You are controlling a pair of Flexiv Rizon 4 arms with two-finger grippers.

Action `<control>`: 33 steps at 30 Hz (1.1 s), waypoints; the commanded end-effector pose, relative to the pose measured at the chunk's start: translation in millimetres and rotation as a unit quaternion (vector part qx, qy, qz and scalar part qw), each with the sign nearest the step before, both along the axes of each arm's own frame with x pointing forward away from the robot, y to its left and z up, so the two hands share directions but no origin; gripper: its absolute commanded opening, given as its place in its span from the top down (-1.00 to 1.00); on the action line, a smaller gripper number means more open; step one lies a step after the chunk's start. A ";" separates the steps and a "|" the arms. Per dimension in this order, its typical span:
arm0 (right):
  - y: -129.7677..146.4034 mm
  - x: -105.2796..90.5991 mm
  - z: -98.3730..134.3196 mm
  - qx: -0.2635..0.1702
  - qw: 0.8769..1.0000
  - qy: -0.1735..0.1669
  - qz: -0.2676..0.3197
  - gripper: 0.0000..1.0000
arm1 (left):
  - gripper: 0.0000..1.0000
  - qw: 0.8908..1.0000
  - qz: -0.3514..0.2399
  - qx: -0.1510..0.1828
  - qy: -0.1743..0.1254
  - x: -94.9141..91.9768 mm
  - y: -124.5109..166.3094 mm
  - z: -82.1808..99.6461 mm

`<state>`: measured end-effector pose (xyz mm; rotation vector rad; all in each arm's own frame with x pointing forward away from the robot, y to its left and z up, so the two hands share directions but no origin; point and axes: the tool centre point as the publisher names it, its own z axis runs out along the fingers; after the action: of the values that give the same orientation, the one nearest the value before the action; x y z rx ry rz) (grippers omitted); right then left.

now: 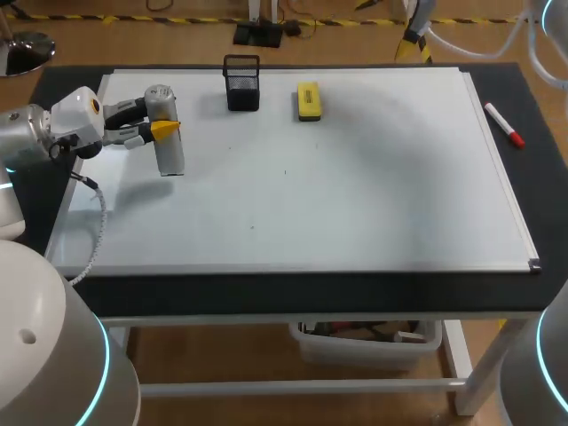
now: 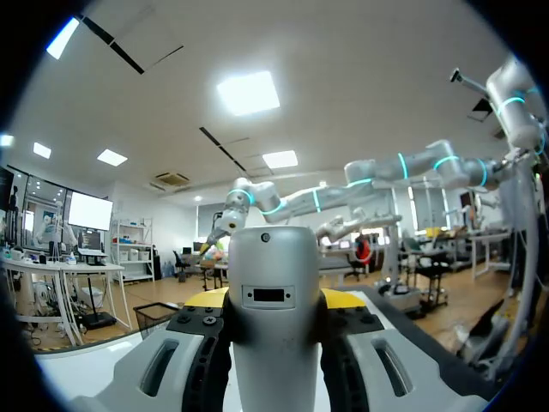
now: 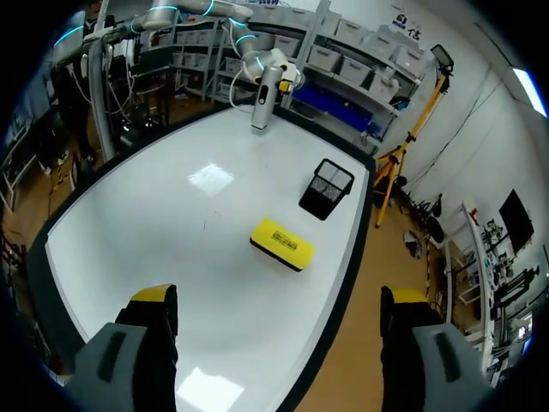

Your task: Pick up the inspection probe, press it on each red-marked spot on the whiteboard one by one, put down the probe, pick up the eraser, and wipe off all the red marks.

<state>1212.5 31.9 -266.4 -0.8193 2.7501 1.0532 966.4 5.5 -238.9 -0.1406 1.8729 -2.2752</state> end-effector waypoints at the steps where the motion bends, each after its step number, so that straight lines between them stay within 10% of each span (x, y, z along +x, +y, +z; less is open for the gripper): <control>1: -2.5 10.7 -1.2 0.002 1.000 0.019 0.016 -1.00 | 1.00 1.000 0.002 0.000 -0.001 -0.9 -0.6 0.5; 33: -2.5 10.7 -1.2 0.002 1.000 0.019 0.016 -1.00 | 1.00 0.992 -0.102 0.030 -0.073 145.7 -100.0 96.1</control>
<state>1214.7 31.0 -267.1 -0.7941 2.7154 1.0844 1085.4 -89.2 -144.1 0.1235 1.9152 -2.2414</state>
